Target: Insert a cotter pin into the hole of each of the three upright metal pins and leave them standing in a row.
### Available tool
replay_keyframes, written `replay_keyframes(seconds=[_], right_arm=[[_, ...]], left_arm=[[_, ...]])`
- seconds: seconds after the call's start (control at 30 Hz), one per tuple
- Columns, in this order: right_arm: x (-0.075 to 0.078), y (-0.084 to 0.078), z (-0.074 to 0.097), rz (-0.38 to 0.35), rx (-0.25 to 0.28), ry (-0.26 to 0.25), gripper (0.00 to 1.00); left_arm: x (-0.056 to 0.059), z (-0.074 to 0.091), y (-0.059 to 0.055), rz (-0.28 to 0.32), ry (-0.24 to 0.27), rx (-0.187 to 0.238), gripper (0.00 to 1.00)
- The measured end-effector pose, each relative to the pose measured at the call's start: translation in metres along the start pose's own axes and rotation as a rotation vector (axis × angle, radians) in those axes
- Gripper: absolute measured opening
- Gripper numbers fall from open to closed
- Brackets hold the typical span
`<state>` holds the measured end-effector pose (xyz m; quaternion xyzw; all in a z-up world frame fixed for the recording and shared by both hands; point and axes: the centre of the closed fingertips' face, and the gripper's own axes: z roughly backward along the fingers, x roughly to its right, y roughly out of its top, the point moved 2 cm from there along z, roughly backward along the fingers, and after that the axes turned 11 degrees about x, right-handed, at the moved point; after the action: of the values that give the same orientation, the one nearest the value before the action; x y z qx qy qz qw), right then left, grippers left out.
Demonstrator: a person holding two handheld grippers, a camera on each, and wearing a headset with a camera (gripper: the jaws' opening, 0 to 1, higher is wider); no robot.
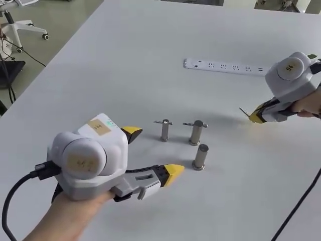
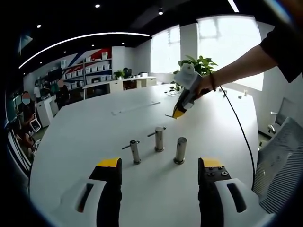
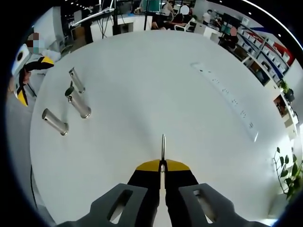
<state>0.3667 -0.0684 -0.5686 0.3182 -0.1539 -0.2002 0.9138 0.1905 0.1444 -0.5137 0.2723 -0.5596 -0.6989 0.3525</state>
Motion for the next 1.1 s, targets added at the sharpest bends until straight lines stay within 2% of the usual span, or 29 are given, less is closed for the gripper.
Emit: replay_keyframes(seconds=[0.1, 0.33, 0.53, 0.77, 1.1], right_arm=[[-0.006, 0.007, 0.006, 0.01, 0.027, 0.005, 0.0], [-0.031, 0.027, 0.024, 0.089, 0.09, 0.027, 0.0], [-0.052, 0.038, 0.038, 0.125, 0.136, 0.053, 0.0], [-0.073, 0.048, 0.048, 0.162, 0.175, 0.08, 0.0], [-0.111, 0.065, 0.053, 0.224, 0.226, 0.153, 0.0]], left_arm=[[0.0, 0.0, 0.003, -0.001, -0.003, 0.003, 0.64], [-0.002, 0.0, 0.012, 0.018, 0.0, 0.015, 0.61], [0.003, -0.003, 0.019, 0.032, -0.028, 0.026, 0.56], [0.009, -0.009, 0.026, 0.045, -0.062, 0.027, 0.51], [0.013, -0.022, 0.039, 0.104, -0.117, 0.02, 0.42]])
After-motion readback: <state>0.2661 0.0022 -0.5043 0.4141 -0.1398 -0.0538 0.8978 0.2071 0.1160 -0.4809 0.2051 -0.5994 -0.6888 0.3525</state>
